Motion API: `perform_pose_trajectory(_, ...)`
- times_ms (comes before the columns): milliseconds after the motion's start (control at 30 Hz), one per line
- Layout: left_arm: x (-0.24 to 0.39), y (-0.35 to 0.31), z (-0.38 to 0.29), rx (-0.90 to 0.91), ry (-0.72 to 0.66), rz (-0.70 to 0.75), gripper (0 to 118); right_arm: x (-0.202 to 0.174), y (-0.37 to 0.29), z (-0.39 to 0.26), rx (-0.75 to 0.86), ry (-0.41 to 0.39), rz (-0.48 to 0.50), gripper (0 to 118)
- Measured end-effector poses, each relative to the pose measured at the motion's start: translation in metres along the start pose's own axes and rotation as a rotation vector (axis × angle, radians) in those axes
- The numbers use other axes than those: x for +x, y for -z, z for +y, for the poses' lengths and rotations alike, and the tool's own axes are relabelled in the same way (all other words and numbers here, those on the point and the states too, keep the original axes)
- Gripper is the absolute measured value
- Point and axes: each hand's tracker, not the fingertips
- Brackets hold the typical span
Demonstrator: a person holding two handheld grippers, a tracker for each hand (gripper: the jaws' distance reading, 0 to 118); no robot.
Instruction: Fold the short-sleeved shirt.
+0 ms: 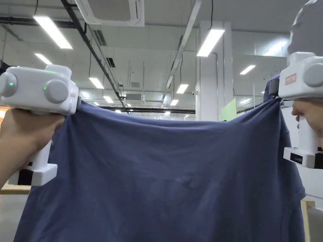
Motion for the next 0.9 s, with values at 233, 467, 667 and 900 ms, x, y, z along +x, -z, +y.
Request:
perform_pose_trajectory(233,0.021,0.066,-0.005,0.004,0.051,0.02,1,-0.004,0.07,-0.018,-0.014,0.02,-0.015,8)
perform_pose_trajectory(467,0.042,0.134,-0.019,0.019,0.059,0.037,1,-0.011,0.134,-0.041,-0.01,0.001,-0.016,8)
perform_pose_trajectory(667,0.05,0.163,-0.043,0.049,0.091,0.043,1,-0.012,0.166,-0.062,-0.002,-0.027,-0.023,8)
perform_pose_trajectory(900,0.06,0.182,-0.112,0.037,0.097,0.058,1,-0.028,0.187,-0.112,-0.038,-0.04,0.005,8)
